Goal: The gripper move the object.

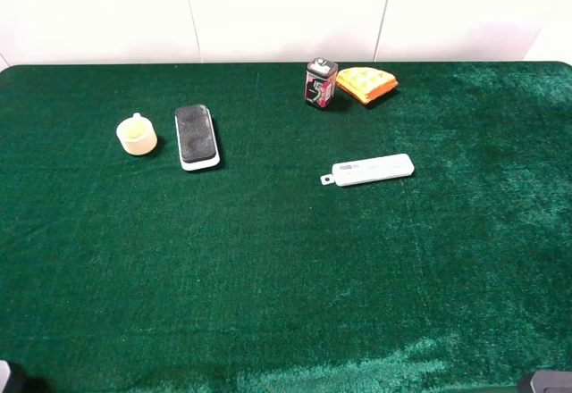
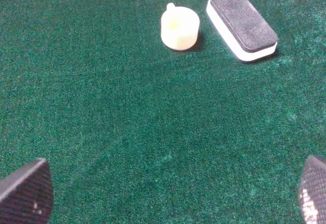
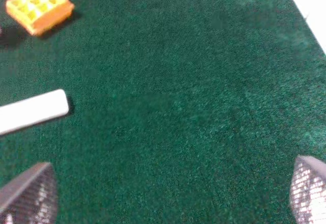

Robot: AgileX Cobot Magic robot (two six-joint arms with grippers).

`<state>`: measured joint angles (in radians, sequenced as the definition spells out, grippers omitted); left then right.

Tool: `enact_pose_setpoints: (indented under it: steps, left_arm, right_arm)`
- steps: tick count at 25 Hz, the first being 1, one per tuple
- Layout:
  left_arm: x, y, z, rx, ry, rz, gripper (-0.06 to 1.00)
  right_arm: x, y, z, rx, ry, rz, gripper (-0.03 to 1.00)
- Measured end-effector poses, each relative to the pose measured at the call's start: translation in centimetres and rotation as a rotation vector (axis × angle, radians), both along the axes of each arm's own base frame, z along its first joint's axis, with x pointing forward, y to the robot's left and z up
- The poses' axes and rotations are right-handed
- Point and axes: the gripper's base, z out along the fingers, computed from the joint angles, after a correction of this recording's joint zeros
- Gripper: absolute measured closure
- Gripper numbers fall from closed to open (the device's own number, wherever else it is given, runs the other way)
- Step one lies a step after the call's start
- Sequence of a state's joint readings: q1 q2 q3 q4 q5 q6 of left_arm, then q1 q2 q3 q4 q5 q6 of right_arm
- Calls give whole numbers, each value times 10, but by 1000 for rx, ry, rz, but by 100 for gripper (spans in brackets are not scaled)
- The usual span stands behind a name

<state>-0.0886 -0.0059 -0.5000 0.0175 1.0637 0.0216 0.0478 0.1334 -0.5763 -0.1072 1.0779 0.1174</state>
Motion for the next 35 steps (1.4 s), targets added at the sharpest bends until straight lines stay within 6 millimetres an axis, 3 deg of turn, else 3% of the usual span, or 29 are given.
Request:
enact_pose_setpoints:
  steps: [8, 35]
  left_arm:
    - [0, 0, 0, 0, 0, 0, -4]
    - [0, 0, 0, 2, 0, 1, -4]
  right_arm:
    - [-13, 4, -18, 41, -104, -46, 27]
    - [-13, 4, -18, 32, -109, -49, 27]
